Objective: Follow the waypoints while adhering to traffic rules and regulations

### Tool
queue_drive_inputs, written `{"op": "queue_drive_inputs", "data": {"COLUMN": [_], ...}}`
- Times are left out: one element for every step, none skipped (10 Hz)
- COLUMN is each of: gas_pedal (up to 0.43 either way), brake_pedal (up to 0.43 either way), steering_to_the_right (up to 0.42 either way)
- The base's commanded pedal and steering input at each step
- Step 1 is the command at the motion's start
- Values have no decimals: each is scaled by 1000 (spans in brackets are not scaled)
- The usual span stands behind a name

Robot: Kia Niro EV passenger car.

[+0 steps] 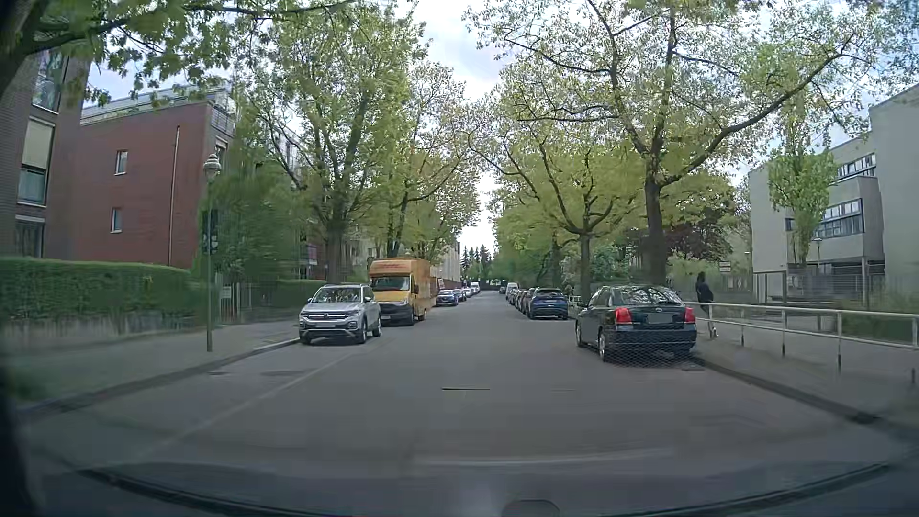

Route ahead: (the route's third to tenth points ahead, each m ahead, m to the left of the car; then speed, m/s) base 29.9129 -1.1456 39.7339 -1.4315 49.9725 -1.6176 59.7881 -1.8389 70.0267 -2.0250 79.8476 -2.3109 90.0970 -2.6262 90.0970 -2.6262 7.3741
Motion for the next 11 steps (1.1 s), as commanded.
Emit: {"op": "queue_drive_inputs", "data": {"gas_pedal": [331,331,331,331,331,331,331,331,331,331,331], "brake_pedal": [24,24,24,24,24,24,24,24,24,24,24], "steering_to_the_right": [-3,-2,-2,-1,-2,-1,-1,0,0,0,0]}}
